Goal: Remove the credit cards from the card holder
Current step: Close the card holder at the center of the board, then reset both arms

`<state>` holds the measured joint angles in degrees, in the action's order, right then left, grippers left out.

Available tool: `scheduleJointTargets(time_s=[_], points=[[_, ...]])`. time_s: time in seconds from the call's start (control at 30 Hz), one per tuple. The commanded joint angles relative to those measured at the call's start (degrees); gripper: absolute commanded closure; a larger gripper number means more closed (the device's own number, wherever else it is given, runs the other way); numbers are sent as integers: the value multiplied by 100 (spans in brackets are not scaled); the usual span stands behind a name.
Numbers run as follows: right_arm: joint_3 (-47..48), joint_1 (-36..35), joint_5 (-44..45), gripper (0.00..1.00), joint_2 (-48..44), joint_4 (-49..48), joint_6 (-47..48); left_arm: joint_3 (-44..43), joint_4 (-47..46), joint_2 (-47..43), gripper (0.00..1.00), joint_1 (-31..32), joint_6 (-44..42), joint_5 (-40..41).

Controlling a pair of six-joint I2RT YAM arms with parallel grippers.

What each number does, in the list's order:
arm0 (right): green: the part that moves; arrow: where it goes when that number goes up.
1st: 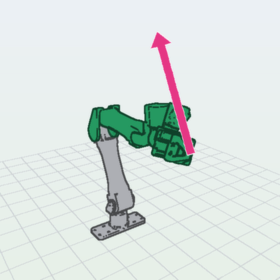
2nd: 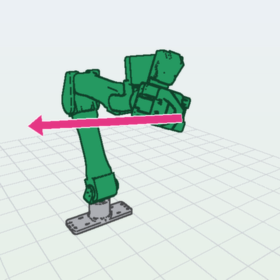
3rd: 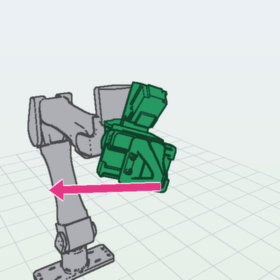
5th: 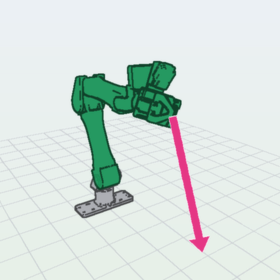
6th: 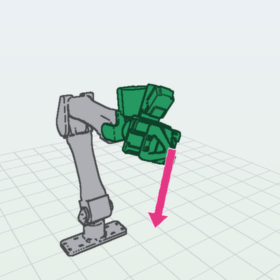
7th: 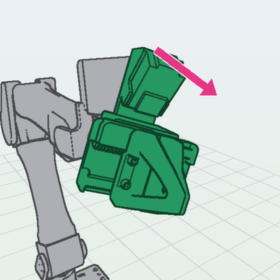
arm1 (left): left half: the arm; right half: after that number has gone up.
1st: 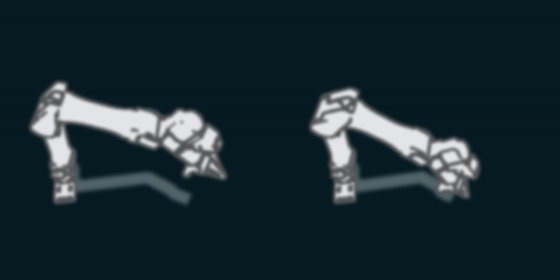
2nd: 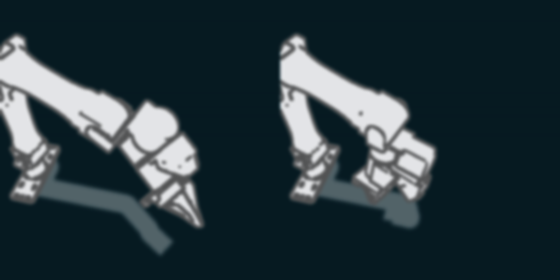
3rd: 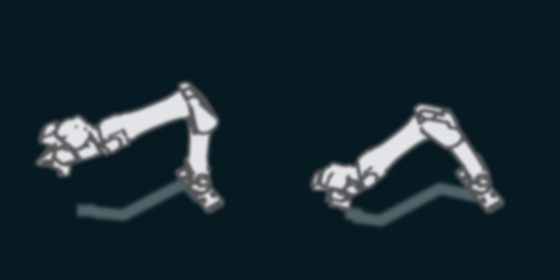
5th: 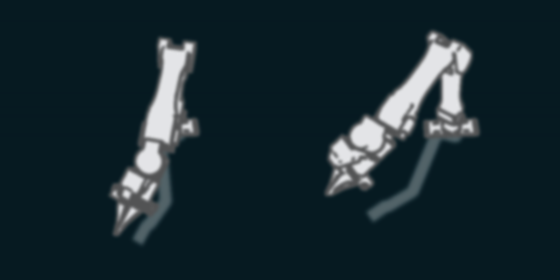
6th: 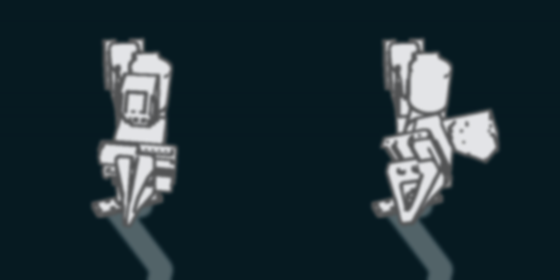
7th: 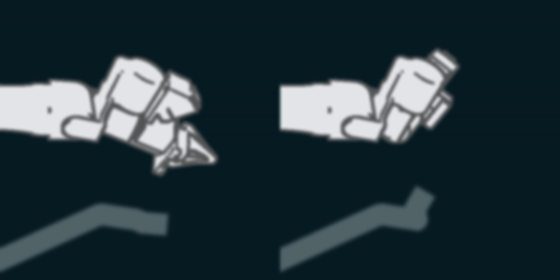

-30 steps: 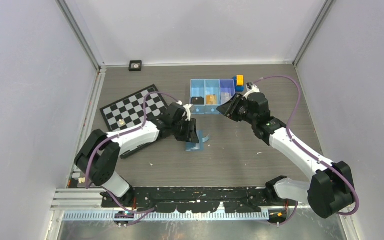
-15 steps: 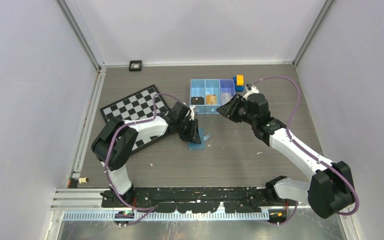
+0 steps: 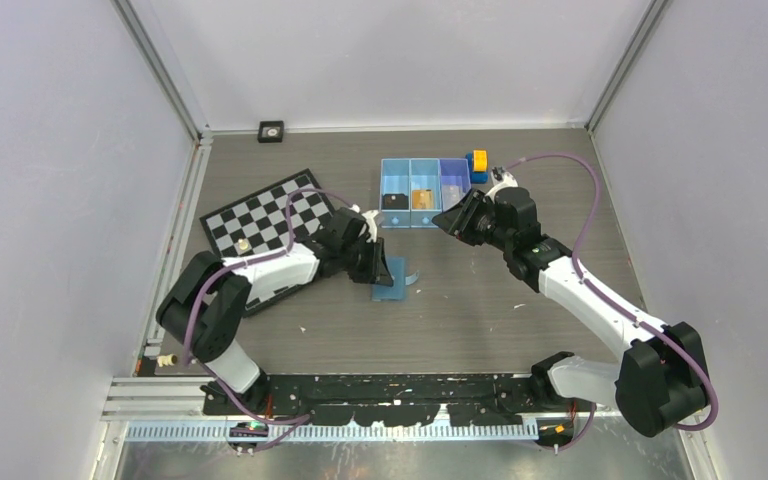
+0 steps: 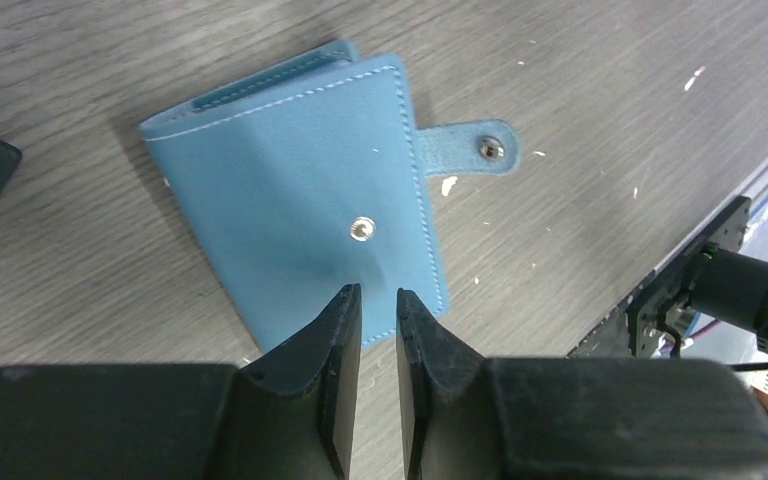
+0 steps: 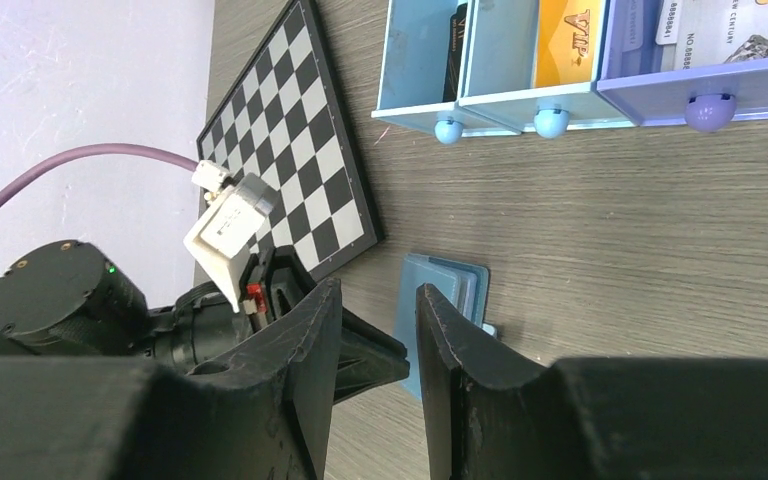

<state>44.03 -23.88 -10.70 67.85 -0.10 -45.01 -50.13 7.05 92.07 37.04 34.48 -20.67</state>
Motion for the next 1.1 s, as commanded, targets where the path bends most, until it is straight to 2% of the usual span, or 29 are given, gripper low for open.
scheduleJointTargets(time_s=[0.0, 0.07, 0.2, 0.43, 0.6, 0.63, 0.77, 0.8, 0.83, 0.93, 1.07], points=[[6, -15, -26, 62, -107, -331, -34, -279, 121, 399, 81, -109, 59, 199], [-23, -18, 39, 62, -119, -360, -35, -432, 412, 675, 87, -189, 88, 173], [-110, -8, 288, 61, -195, -388, 103, -216, 152, 456, 88, -319, 195, 158], [-169, -12, 1019, 59, -447, -229, 635, 169, 132, -543, 82, -319, 81, 810], [-436, -11, 1714, 50, -625, -465, 1049, 502, 127, -1451, 75, -318, -7, 1659], [-520, -12, 1863, 47, -657, -582, 1113, 583, 80, -1628, 72, -323, -34, 1833], [-931, -14, 2737, 31, -788, -1083, 1382, 1092, -454, -2254, 34, -312, -242, 2377], [-1046, -12, 3004, 24, -805, -1230, 1474, 1231, -601, -2388, 10, -313, -243, 2484], [-1141, -12, 3305, 18, -821, -1355, 1560, 1359, -669, -2496, 2, -314, -278, 2613], [-1217, -6, 4131, 3, -865, -1378, 1809, 1395, -679, -2743, 0, -312, -513, 3082], [-1296, 26, 4062, 2, -983, -1461, 2745, 1537, -1216, -2773, 0, -311, -1236, 3885]])
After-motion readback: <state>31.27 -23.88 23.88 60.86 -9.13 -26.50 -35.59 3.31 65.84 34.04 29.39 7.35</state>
